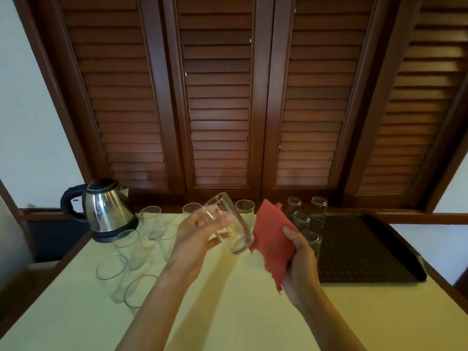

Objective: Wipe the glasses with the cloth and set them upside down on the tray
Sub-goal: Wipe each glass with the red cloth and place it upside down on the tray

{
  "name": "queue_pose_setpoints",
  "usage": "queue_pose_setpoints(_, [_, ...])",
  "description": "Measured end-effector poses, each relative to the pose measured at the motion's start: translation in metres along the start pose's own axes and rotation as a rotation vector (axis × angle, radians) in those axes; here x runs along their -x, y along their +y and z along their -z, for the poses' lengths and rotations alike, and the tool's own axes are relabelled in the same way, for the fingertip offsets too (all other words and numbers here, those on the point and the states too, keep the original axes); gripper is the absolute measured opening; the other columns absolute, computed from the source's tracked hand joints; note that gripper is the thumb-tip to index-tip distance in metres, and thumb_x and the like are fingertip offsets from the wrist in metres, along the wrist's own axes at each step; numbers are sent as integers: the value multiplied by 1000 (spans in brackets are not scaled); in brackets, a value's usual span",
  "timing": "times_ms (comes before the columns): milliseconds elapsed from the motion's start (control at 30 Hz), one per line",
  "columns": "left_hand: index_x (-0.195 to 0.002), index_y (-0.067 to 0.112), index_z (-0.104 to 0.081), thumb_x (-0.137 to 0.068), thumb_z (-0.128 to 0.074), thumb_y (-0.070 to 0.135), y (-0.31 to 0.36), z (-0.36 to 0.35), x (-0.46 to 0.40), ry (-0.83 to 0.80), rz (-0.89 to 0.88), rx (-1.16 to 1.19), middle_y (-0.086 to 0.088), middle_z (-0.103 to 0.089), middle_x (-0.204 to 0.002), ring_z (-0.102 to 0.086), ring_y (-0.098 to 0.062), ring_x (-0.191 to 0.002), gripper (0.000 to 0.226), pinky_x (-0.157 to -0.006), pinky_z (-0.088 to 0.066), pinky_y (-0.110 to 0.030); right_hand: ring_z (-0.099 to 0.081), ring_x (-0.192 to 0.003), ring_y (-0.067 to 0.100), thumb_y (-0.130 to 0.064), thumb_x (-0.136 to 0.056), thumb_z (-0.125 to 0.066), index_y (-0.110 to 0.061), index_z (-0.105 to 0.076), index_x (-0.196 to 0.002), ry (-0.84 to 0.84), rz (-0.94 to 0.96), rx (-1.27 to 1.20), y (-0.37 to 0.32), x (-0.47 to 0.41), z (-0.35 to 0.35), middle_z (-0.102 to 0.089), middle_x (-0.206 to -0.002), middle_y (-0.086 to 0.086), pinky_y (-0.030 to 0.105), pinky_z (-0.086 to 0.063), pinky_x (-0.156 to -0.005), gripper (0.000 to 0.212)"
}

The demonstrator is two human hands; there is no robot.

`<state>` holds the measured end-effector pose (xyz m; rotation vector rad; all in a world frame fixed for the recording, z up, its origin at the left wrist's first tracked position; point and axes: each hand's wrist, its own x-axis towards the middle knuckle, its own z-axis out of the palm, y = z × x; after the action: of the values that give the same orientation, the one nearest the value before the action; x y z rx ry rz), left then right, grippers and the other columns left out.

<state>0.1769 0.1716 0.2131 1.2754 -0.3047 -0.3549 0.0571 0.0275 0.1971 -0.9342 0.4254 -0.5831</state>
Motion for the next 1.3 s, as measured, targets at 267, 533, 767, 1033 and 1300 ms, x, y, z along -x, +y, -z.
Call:
queue_pose_setpoints(267, [-127, 12, -74, -93, -50, 66, 16, -27, 33, -153, 72, 145, -15, -75, -126, -69, -30, -124, 68, -110, -50, -52, -3, -157, 10, -35, -106, -38, -23, -16, -161, -381, 883, 932, 33, 42, -38, -7, -169, -15, 46, -11, -127, 60])
queue_pose_setpoints(533, [-129, 13, -68, -102, -43, 54, 20, -38, 57, -160, 37, 289, -15, -78, -115, -76, -26, -109, 55, -91, -60, -42, 2, -156, 8, -37, -106, -33, -25, -19, -159, -423, 968, 1038, 4, 50, -48, -1, -167, -23, 40, -6, -128, 57])
queue_pose_setpoints(767, [-136, 22, -67, -107, -36, 53, 14, -55, 65, -179, 17, 257, -5, -75, -127, -72, -21, -118, 52, -86, -59, -36, -10, -155, 5, -40, -104, -43, -37, -27, -155, -385, 765, 761, -17, 37, -43, -7, -167, -23, 44, -24, -125, 54])
queue_pose_setpoints(1033, [-128, 14, -72, -98, -41, 63, 11, -56, 60, -96, 35, 276, -15, -76, -120, -72, -29, -118, 65, -84, -60, -40, -51, -117, 15, -47, -87, -62, -45, -66, -128, -408, 590, 538, -18, 34, -21, -45, -112, -9, 33, -46, -108, 42])
queue_pose_setpoints(1300, [-101, 25, -85, -102, -36, 64, -1, -58, 63, -75, 95, 339, -14, -77, -120, -76, -35, -107, 63, -91, -58, -52, -64, -98, -9, -31, -86, -79, -35, -69, -118, -336, 562, 881, -47, 37, -6, -71, -101, -21, 13, -54, -80, 34])
